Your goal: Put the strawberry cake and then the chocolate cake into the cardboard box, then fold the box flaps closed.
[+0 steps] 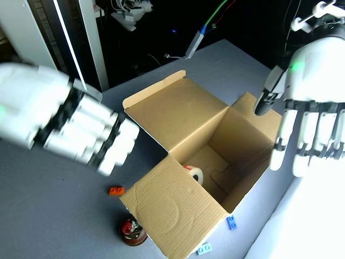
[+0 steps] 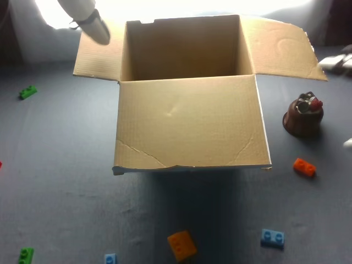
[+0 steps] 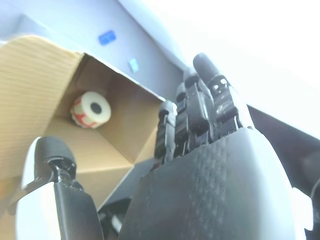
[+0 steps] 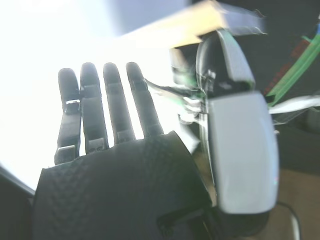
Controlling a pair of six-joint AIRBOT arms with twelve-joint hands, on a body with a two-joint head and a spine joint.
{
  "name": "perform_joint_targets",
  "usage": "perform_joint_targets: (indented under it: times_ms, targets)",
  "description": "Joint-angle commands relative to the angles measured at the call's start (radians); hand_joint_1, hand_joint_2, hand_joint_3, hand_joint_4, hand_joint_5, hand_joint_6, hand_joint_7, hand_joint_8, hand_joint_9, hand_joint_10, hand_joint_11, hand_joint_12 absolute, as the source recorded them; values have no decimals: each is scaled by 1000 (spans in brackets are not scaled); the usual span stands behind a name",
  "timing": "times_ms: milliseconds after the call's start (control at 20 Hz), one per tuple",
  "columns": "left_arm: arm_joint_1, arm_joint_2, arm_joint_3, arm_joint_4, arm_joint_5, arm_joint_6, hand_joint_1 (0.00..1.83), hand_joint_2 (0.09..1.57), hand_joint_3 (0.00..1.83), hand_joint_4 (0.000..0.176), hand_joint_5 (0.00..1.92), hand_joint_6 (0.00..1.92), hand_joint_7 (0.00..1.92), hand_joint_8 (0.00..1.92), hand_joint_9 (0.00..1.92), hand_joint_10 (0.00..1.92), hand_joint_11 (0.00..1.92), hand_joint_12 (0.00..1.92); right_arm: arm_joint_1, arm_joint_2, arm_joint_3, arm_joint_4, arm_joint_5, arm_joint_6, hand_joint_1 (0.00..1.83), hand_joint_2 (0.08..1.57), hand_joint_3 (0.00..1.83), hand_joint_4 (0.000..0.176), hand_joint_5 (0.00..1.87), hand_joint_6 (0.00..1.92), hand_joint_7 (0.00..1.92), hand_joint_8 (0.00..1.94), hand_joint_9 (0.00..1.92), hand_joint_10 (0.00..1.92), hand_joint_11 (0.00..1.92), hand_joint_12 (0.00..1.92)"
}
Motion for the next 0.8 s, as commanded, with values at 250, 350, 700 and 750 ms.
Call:
perform_joint_targets:
  times_ms: [250,350,700,750]
  targets:
    - [-24,114,-28,-2,-20,-60,595,984,4,102,105,4,141,4,259,5,0,1108,40,-68,155,220,-103,69,1005,1040,3,28,140,0,187,0,211,0,0,688]
    - [-24,160,-47,13,-41,-82,562,1000,10,106,92,1,129,0,261,5,0,1116,54,-105,220,248,-170,135,973,1061,11,24,132,4,157,3,211,4,0,685]
    - [-21,263,-65,5,-106,-138,168,1167,26,45,91,0,149,0,184,0,0,743,62,-222,386,255,-198,259,982,1040,0,17,125,0,167,0,233,5,0,659]
    - [-21,274,-69,3,-111,-142,57,1191,23,24,95,1,148,0,166,0,0,674,53,-240,410,255,-208,271,1010,1022,0,14,125,1,176,2,238,5,0,685]
